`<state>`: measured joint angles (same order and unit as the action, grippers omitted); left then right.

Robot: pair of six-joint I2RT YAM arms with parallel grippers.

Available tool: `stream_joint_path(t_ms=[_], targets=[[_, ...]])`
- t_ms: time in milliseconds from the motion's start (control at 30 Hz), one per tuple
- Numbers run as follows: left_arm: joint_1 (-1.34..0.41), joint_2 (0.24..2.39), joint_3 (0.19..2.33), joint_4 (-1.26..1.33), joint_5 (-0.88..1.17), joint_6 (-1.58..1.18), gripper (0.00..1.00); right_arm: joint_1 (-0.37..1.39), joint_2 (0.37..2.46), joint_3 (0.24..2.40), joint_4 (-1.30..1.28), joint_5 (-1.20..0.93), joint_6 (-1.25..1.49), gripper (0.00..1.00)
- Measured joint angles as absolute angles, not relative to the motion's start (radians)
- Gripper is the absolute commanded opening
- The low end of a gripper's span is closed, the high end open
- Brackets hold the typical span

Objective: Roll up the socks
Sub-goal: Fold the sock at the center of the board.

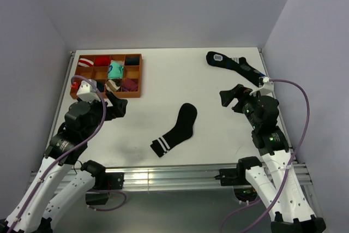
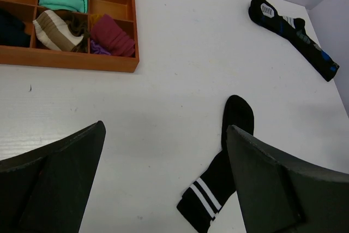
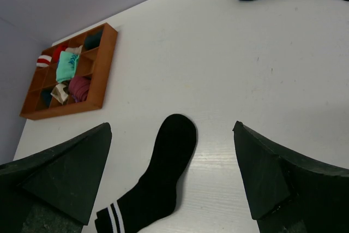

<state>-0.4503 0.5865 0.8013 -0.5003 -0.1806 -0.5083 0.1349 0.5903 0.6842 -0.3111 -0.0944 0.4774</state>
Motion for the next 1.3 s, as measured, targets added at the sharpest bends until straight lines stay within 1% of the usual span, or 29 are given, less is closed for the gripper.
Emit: stream_joint_path(t_ms=[300,400,467,567,600,633,733,800,900,1100,1300], targets=[[-0.45,0.586,0.801,-0.5,-0.181,-0.508,0.99,0.135,0.599,0.684,-0.316,-0.097,0.464,1.0],[-0.45,0.586,0.801,-0.5,-0.181,-0.508,1.0,0.15,0.622,0.684,-0.315,-0.1,0.454,0.97],[-0.45,0.586,0.801,-0.5,-0.18,-0.508,1.0,0.199,0.647,0.686,-0.316,-0.078,0.453,0.93],[-0.45,0.586,0.801,-0.5,-0.18,-0.508,1.0,0.371,0.713,0.697,-0.316,0.029,0.452,0.89],[-0.45,0.586,0.801,-0.5,-0.18,-0.508,0.99,0.453,0.743,0.701,-0.315,0.067,0.453,0.86],[-0.45,0.586,0.801,-0.5,-0.18,-0.508,0.99,0.522,0.775,0.702,-0.307,0.085,0.451,0.78],[-0.45,0.586,0.801,-0.5,-0.18,-0.508,1.0,0.682,0.859,0.7,-0.293,0.124,0.455,0.65],[-0.45,0.586,0.801,-0.5,-0.18,-0.508,1.0,0.757,0.906,0.699,-0.275,0.152,0.458,0.61],[-0.45,0.586,0.801,-0.501,-0.18,-0.508,1.0,0.891,1.001,0.699,-0.234,0.219,0.46,0.51],[-0.45,0.586,0.801,-0.502,-0.181,-0.508,0.99,1.145,1.25,0.716,-0.192,0.331,0.46,0.42],[-0.45,0.589,0.801,-0.502,-0.181,-0.508,0.99,1.309,1.438,0.786,-0.175,0.41,0.463,0.42]])
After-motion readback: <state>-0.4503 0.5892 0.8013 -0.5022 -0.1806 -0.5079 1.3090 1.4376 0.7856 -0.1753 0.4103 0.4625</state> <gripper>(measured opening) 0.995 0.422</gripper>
